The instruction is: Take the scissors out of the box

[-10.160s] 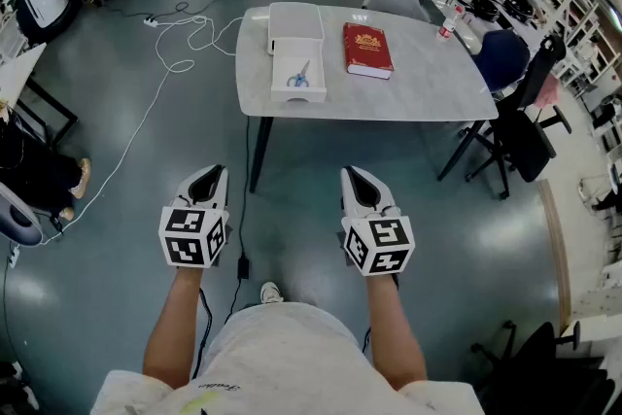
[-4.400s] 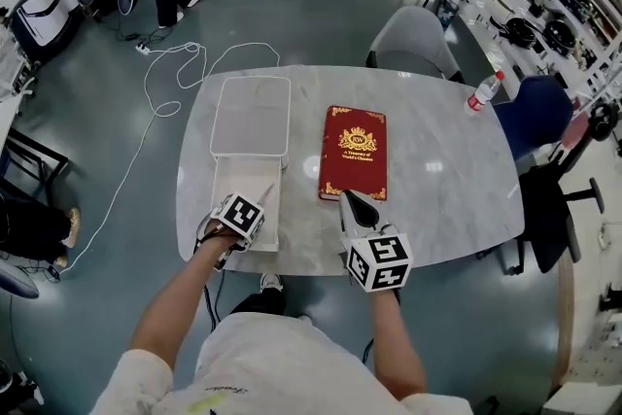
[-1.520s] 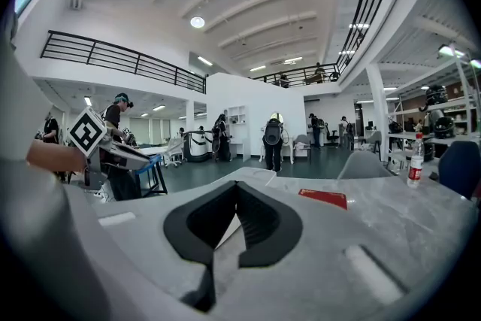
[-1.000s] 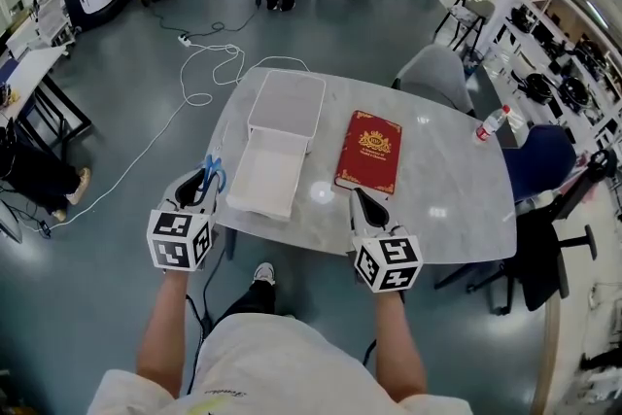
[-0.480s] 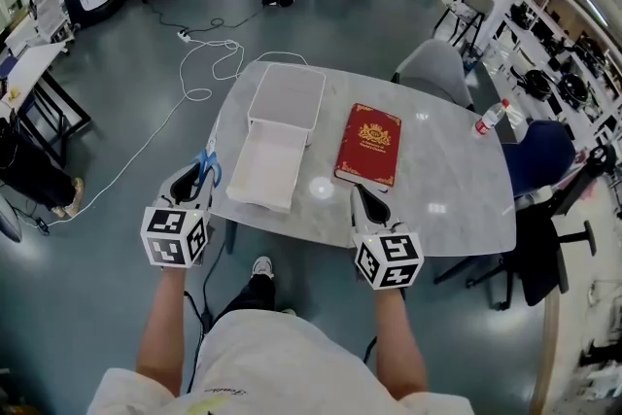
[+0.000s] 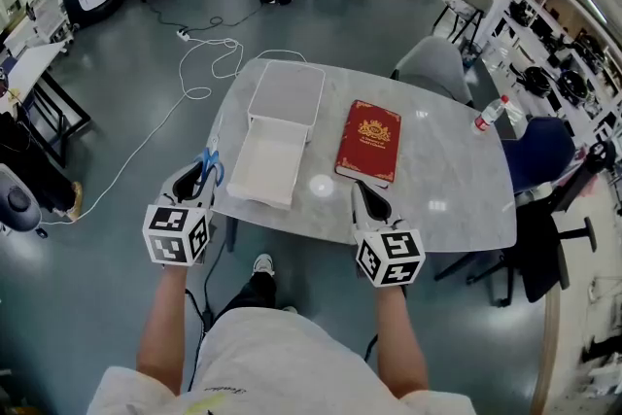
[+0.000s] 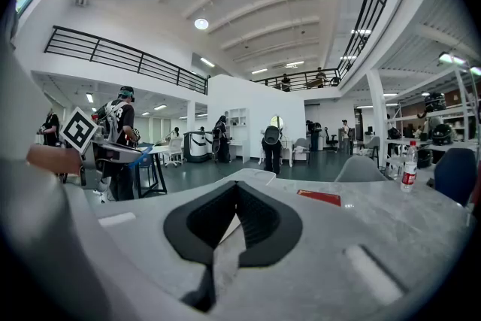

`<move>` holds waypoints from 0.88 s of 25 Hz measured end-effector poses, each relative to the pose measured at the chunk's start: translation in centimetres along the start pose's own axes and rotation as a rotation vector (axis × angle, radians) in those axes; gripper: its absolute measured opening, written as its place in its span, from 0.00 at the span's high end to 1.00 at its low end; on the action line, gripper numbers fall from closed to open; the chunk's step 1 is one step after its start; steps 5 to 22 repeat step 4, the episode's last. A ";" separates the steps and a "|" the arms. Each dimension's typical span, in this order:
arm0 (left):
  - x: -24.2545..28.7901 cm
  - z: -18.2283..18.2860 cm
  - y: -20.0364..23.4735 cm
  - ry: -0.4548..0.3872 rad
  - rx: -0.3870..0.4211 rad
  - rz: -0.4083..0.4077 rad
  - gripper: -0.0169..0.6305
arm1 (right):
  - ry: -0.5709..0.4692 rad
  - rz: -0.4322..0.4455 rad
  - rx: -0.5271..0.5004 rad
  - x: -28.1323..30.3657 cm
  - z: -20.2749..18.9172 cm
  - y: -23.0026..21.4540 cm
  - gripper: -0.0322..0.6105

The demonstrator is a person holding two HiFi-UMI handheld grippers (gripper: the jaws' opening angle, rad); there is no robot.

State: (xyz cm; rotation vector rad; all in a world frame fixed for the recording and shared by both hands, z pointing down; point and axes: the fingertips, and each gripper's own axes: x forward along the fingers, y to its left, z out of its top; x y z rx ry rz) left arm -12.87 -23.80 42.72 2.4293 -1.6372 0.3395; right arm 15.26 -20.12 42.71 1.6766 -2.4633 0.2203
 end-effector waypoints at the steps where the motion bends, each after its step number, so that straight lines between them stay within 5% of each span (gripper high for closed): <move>1: 0.0 0.0 0.0 0.001 0.000 -0.001 0.85 | 0.000 0.001 0.000 0.0 0.0 0.0 0.94; 22: -0.1 -0.1 -0.1 0.004 0.000 -0.002 0.85 | 0.001 0.003 -0.001 -0.1 0.1 0.1 0.94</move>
